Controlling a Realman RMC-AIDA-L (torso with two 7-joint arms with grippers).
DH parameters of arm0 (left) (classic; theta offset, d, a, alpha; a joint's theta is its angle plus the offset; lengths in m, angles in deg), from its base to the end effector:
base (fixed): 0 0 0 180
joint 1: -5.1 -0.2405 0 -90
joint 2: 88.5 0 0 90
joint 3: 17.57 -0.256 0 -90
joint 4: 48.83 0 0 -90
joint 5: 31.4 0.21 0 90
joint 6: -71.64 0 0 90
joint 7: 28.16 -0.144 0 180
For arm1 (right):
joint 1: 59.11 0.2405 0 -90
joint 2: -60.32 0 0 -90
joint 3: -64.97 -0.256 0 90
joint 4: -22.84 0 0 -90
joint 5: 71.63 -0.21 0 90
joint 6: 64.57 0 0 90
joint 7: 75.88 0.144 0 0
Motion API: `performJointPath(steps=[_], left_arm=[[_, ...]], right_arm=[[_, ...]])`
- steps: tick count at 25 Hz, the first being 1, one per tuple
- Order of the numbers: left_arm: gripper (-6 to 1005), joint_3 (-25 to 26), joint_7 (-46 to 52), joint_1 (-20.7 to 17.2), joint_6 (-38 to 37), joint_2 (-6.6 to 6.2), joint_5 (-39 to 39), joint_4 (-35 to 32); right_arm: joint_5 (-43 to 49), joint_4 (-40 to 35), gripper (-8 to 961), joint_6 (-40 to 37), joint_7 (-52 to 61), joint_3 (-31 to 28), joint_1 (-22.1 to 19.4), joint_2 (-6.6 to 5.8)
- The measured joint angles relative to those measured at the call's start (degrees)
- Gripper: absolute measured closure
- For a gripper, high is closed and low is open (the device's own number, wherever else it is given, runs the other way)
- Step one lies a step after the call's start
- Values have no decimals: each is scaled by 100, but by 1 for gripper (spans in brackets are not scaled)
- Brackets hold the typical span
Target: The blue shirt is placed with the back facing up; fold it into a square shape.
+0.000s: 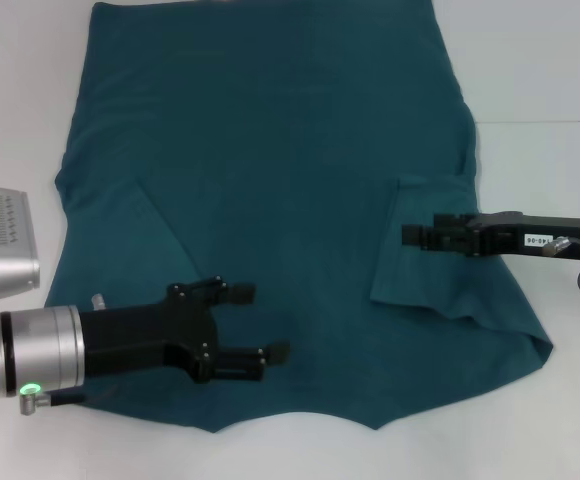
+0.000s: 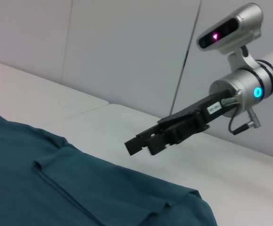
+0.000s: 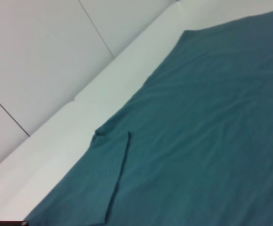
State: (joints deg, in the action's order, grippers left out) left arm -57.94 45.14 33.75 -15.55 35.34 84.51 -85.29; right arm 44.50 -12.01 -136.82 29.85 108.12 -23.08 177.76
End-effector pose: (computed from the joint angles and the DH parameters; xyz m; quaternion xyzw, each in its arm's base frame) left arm -0.2577 0.3110 -0.0400 -0.9418 -0.1993 -0.2447 0.1159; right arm 0.2614 0.3820 -0.0023 -0.8692 0.4147 0.2049 0.1749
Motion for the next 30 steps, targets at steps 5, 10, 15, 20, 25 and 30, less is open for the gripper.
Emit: performJointPath(steps=[5, 10, 15, 20, 25, 30], left_arm=[[51, 118, 160, -1, -21, -13, -5, -13], [62, 256, 348, -32, -3, -25, 11, -40], [67, 466, 702, -221, 291, -32, 49, -206], [67, 607, 1352, -426, 829, -36, 111, -386], [67, 891, 1654, -674, 912, -41, 159, -569], [67, 1485, 1971, -875, 922, -59, 359, -745]], right_arm=[[-52, 10, 179, -227, -238, -274, -43, 29], [-403, 34, 57, -203, -467, -310, -222, 71], [-833, 42, 47, -195, -588, -314, -432, 150], [-876, 77, 48, -166, -593, -274, -441, 182], [-880, 134, 49, -128, -593, -295, -408, 198], [-864, 153, 50, -93, -591, -247, -366, 201]])
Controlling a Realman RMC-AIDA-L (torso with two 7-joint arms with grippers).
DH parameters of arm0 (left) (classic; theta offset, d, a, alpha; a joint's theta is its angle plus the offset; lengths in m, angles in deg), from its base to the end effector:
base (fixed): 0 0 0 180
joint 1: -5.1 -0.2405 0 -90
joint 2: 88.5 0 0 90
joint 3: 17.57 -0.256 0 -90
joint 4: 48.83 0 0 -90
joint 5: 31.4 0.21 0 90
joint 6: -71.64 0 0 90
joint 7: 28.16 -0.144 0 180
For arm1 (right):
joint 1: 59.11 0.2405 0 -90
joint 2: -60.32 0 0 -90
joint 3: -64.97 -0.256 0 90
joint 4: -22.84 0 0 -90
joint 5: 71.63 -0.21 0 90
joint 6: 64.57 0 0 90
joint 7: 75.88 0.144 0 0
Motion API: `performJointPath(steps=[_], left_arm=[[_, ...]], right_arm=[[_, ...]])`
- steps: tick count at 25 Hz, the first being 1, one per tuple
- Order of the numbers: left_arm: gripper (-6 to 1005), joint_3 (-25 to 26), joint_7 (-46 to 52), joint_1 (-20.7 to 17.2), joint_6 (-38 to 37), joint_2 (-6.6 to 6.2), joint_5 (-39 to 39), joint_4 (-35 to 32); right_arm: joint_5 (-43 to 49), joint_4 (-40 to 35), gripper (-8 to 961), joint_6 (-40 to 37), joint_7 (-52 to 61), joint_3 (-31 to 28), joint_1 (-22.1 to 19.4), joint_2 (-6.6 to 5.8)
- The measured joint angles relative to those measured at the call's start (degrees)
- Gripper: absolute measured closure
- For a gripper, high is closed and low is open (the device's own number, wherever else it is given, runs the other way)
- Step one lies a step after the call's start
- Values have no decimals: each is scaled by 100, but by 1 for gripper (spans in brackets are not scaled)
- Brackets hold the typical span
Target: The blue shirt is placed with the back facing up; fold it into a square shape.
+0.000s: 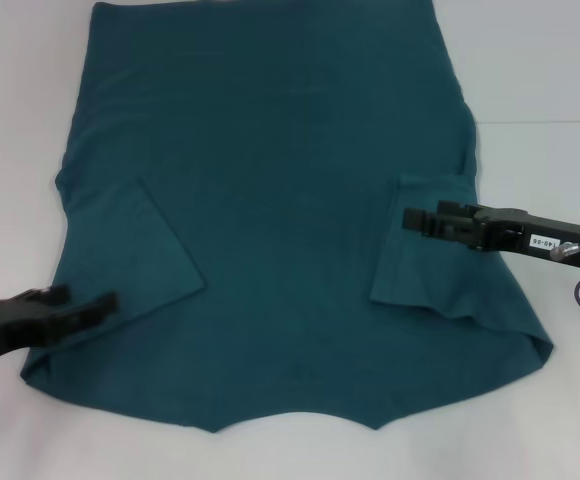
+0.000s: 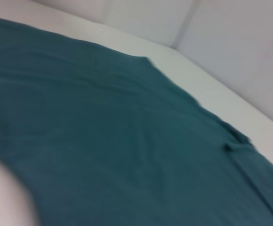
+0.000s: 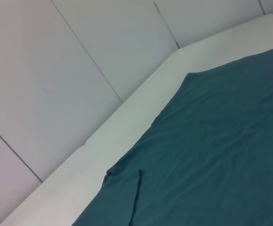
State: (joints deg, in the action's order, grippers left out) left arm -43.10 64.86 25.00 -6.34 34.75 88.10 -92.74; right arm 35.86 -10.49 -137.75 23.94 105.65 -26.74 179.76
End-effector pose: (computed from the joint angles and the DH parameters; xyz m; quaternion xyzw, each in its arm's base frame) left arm -0.3473 0.2967 0.0227 -0.8152 -0.4450 -0.2378 0.2845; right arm 0.2672 0.3674 -0.0060 -0.8410 0.4208 0.2843 0.1869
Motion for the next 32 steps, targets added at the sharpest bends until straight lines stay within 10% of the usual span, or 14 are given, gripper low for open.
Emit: performJointPath(steps=[9, 32], left_arm=[[66, 699, 496, -148, 169, -62, 419, -43], [68, 573, 543, -131, -348, -54, 1108, -77]], right_arm=[[6, 2, 52, 15, 33, 6, 7, -19], [-18, 2, 54, -29, 46, -34, -29, -61]])
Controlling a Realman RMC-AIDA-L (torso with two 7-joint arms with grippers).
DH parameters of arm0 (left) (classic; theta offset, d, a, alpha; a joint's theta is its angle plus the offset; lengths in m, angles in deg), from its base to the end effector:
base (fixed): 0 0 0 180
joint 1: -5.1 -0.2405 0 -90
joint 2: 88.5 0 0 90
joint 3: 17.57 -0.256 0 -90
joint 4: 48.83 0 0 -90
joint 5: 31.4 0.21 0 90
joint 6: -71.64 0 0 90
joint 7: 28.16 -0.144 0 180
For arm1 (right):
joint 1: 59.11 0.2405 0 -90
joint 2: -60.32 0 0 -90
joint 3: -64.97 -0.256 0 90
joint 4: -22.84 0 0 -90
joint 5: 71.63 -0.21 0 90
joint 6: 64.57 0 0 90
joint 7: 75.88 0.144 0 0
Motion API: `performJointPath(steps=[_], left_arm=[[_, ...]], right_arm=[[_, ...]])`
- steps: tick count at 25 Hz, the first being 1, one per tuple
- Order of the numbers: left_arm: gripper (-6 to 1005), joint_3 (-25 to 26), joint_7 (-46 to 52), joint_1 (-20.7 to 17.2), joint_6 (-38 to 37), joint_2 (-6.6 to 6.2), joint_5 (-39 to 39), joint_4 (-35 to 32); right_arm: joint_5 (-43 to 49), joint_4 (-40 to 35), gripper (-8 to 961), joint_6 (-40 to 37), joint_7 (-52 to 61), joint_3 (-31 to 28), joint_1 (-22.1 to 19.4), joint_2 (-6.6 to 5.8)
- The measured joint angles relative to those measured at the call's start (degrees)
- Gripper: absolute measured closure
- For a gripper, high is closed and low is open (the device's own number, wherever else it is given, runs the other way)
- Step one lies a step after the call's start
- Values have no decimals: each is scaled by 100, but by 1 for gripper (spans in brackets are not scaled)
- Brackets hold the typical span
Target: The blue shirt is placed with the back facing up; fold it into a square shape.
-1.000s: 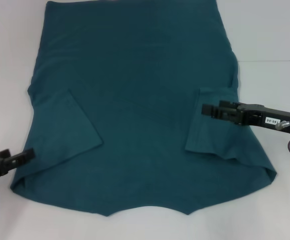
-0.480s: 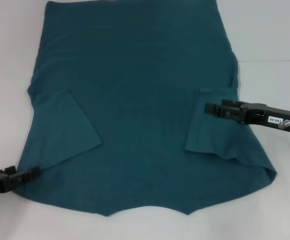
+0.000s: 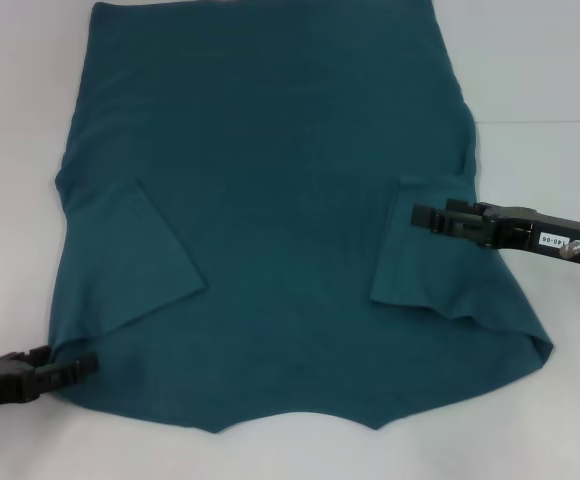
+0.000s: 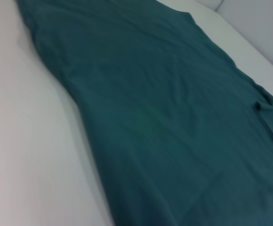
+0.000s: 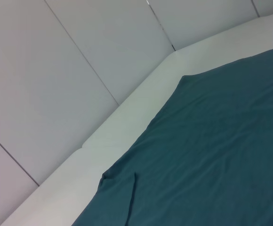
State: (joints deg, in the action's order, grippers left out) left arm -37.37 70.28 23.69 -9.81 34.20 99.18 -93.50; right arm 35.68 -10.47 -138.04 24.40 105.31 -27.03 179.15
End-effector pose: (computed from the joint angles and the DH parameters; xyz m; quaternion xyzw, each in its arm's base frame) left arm -0.3724 0.2672 0.0239 -0.7970 -0.5122 -0.1915 0.2566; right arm 0.2709 0.3674 -0.0006 -0.8375 0.4250 0.2859 0.1903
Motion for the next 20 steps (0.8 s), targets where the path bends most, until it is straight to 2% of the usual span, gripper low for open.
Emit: performJointPath(steps=[20], left_arm=[[69, -147, -6, 36, -513, -9, 59, -52]], right_arm=[[0, 0, 54, -9, 5, -4, -18, 7]])
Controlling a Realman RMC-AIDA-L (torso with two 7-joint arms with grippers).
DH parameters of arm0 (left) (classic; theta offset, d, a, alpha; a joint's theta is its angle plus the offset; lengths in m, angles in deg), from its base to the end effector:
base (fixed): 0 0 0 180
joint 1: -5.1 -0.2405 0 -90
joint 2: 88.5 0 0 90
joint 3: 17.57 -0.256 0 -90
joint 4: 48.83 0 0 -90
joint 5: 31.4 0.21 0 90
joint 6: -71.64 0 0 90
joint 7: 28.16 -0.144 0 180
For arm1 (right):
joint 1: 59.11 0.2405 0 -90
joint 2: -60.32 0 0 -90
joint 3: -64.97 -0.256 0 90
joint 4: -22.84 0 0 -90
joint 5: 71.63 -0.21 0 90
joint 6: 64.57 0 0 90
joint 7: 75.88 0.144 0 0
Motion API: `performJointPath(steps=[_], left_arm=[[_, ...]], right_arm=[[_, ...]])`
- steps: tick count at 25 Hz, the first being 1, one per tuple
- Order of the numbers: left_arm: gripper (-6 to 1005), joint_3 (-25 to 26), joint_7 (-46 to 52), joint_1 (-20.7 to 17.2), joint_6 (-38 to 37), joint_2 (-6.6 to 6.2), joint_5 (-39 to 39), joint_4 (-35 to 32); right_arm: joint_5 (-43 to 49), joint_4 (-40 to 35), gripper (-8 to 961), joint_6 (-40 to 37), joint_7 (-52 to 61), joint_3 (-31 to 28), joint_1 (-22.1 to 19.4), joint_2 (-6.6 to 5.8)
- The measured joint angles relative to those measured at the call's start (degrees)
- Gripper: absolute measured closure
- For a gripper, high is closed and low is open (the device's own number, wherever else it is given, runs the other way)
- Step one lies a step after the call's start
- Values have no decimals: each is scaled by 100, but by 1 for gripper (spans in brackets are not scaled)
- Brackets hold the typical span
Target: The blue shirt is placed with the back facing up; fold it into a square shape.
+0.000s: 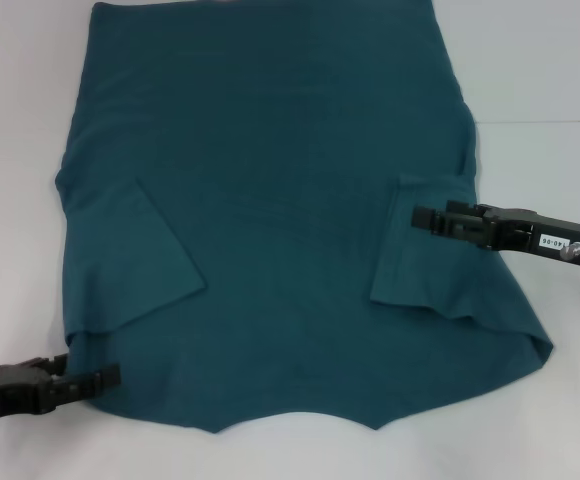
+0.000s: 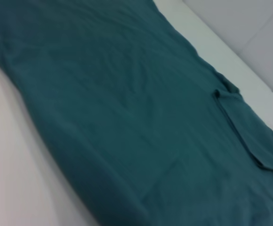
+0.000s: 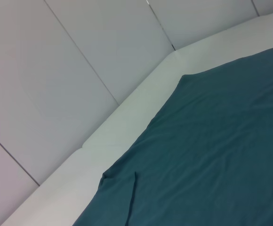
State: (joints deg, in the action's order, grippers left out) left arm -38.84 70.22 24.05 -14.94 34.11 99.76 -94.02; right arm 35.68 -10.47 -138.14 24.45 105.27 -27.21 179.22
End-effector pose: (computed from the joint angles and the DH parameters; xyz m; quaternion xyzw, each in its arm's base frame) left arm -0.3590 0.2638 0.0197 -0.8191 -0.4960 -0.1962 0.2113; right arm 0.2717 0.3663 -0.0011 -0.8366 0.4267 0.2864 0.1896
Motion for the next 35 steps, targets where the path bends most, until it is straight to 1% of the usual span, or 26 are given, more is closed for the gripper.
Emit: performJointPath(steps=[5, 14, 19, 22, 30, 33, 35], left_arm=[[67, 0, 22, 46, -101, -3, 99, -47], [69, -5, 23, 103, -44, -1, 103, -52], [169, -191, 60, 164, 107, -5, 220, -58], [220, -207, 113, 218, 166, -13, 332, -92], [356, -199, 200, 259, 293, -12, 339, -127], [599, -202, 227, 274, 307, -14, 339, -129], [694, -202, 242, 280, 309, -15, 339, -131]], right_arm=[[0, 0, 53, 0, 2, -9, 0, 1], [-1, 0, 53, 1, 1, -23, -9, 2], [-5, 0, 53, 10, 3, -31, -9, 2], [-10, -11, 53, 4, 3, -40, -8, 2], [-18, -9, 53, 0, -27, -140, -8, 4], [-18, -9, 54, 0, -36, -163, -11, 6], [-18, -9, 54, 0, -37, -163, -15, 5]])
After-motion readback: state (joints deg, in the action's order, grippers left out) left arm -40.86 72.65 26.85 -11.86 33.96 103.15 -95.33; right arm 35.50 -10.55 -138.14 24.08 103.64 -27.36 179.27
